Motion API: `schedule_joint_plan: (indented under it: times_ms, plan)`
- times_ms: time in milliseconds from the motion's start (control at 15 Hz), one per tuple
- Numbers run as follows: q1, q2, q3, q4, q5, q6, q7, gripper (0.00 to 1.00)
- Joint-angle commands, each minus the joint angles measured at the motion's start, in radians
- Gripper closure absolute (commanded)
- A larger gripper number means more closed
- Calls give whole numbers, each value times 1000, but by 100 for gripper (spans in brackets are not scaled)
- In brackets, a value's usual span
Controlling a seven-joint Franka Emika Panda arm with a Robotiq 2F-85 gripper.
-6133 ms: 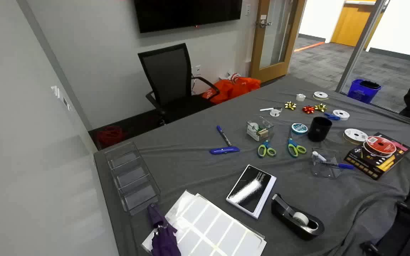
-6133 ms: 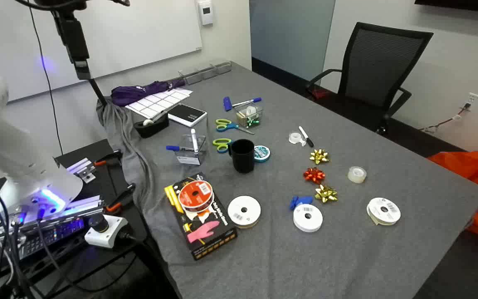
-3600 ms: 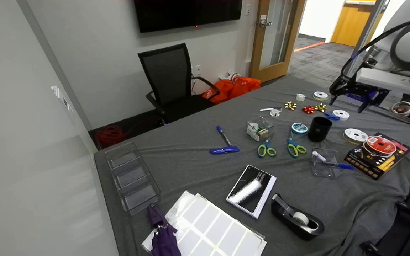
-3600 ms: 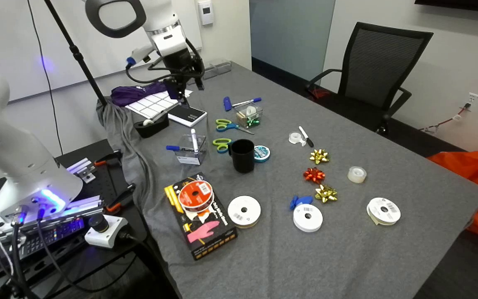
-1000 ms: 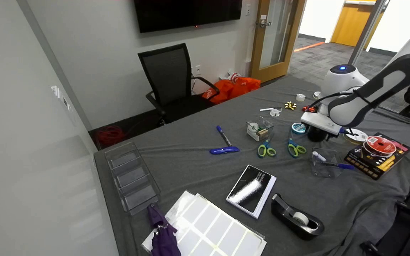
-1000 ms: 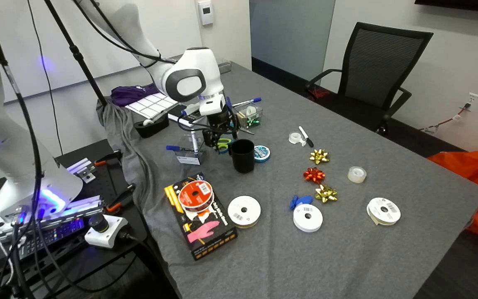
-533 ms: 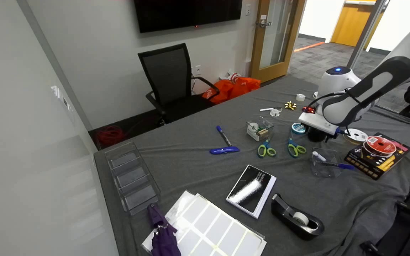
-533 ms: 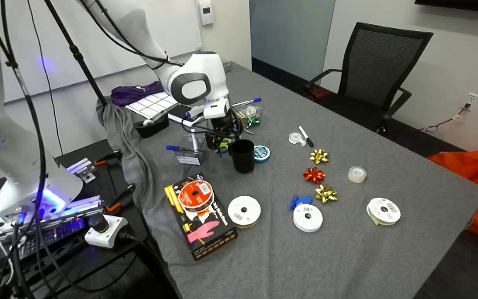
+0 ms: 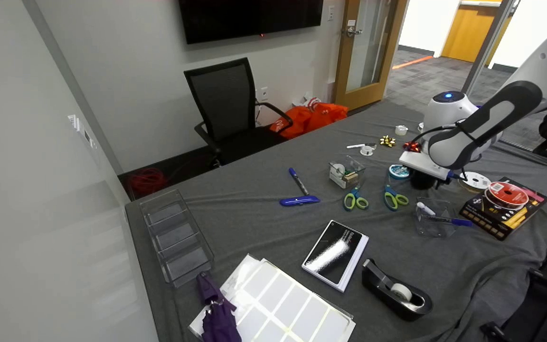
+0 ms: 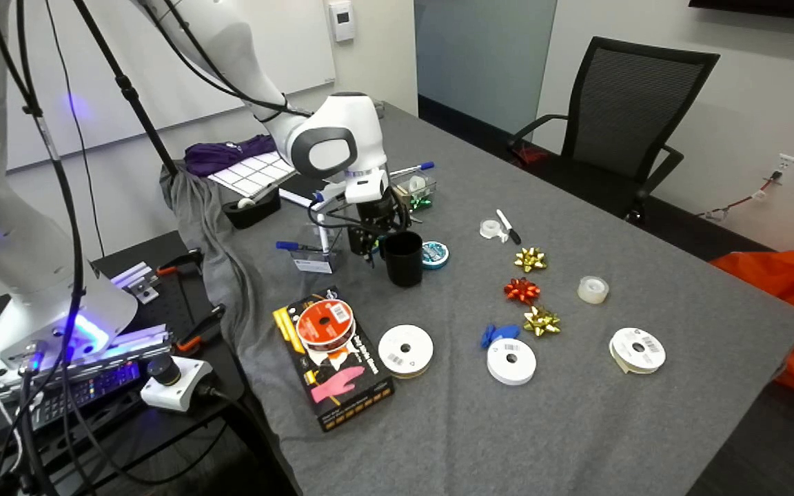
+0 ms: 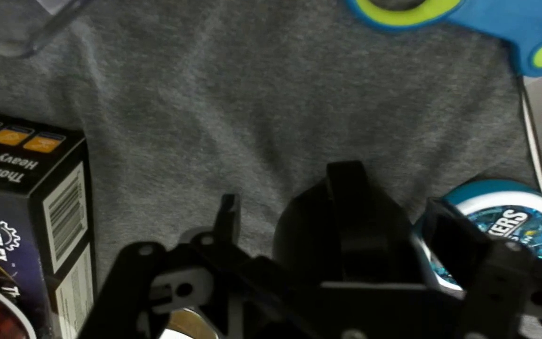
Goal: Move the black cup forwards
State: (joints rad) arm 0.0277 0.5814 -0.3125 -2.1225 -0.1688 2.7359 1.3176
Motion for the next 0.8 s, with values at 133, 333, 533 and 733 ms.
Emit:
schedule_joint_plan:
  times_ms: [133,333,533,733]
  plan:
    - [21,40,-27,26,9,5,-45,28]
    - [25,48,-28,32,12,6,-52,49]
    - [32,51,-31,33,13,7,-50,71]
    - [34,51,-31,33,14,5,-49,91]
